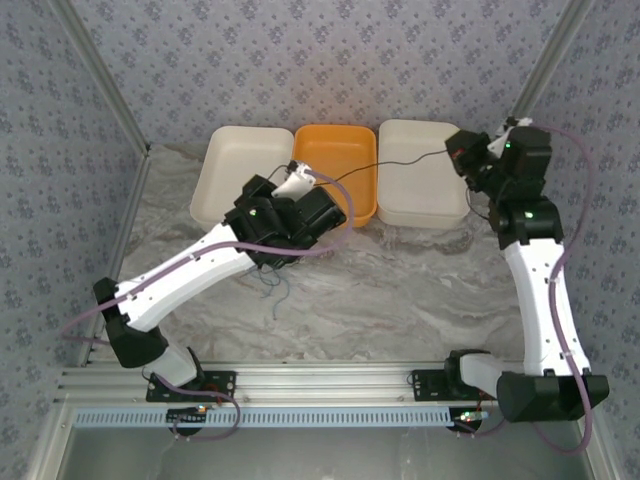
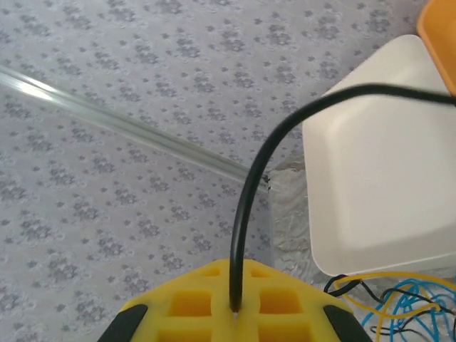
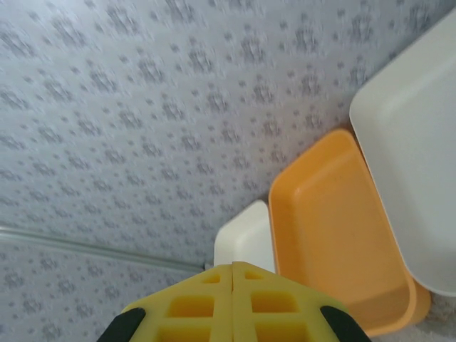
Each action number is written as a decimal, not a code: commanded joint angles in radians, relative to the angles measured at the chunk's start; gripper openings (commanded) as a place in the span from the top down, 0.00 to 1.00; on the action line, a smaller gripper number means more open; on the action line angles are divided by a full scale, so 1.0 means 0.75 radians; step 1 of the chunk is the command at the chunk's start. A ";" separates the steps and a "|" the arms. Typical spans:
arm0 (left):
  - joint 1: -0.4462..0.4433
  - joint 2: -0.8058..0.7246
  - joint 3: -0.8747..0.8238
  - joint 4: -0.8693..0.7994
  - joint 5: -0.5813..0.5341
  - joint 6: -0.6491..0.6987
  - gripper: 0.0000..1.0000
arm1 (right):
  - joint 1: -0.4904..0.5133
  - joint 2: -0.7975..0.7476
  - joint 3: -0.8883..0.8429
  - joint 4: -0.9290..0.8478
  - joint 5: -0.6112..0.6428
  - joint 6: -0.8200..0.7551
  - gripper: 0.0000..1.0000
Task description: Untangle the cables
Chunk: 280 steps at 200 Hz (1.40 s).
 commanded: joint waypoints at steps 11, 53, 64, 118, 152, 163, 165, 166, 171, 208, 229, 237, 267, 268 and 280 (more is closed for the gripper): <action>0.011 -0.091 -0.299 0.209 0.234 -0.035 1.00 | -0.098 0.010 0.214 -0.118 -0.001 -0.038 1.00; 0.167 -0.349 -0.813 0.710 0.831 -0.096 1.00 | -0.149 0.057 0.432 -0.204 -0.028 -0.029 1.00; 0.191 -0.380 -0.928 0.827 0.913 -0.110 1.00 | -0.147 0.058 0.462 -0.214 -0.030 -0.026 1.00; 0.233 -0.255 -1.118 1.132 1.145 -0.153 0.86 | -0.128 0.081 0.564 -0.269 -0.055 -0.023 1.00; 0.260 -0.044 -1.111 1.273 1.220 -0.202 0.86 | -0.099 0.081 0.582 -0.290 -0.064 -0.014 1.00; 0.260 0.000 -1.102 1.295 1.225 -0.227 0.86 | -0.094 0.078 0.590 -0.318 -0.061 -0.016 1.00; 0.260 0.006 -1.102 1.298 1.223 -0.234 0.86 | -0.092 0.080 0.592 -0.321 -0.061 -0.016 1.00; 0.260 0.008 -1.102 1.299 1.222 -0.236 0.86 | -0.091 0.079 0.593 -0.324 -0.060 -0.018 1.00; 0.260 0.016 -1.104 1.308 1.222 -0.249 0.86 | -0.089 0.078 0.595 -0.332 -0.060 -0.023 1.00; 0.291 0.029 -1.161 1.348 1.255 -0.299 0.85 | -0.138 0.056 0.614 -0.392 -0.071 -0.043 1.00; 0.295 0.044 -1.216 1.386 1.253 -0.315 0.85 | -0.193 0.062 0.684 -0.393 -0.078 -0.028 1.00; 0.295 0.027 -1.237 1.401 1.255 -0.330 0.85 | -0.194 0.074 0.706 -0.396 -0.090 -0.028 1.00; 0.283 -0.211 -1.302 1.422 1.301 -0.368 0.95 | -0.162 0.103 0.690 -0.302 -0.168 -0.025 1.00; 0.282 -0.223 -1.304 1.426 1.304 -0.367 0.96 | -0.161 0.104 0.688 -0.298 -0.172 -0.025 1.00; 0.280 -0.373 -1.320 1.428 1.311 -0.366 1.00 | -0.141 0.118 0.679 -0.284 -0.188 -0.029 1.00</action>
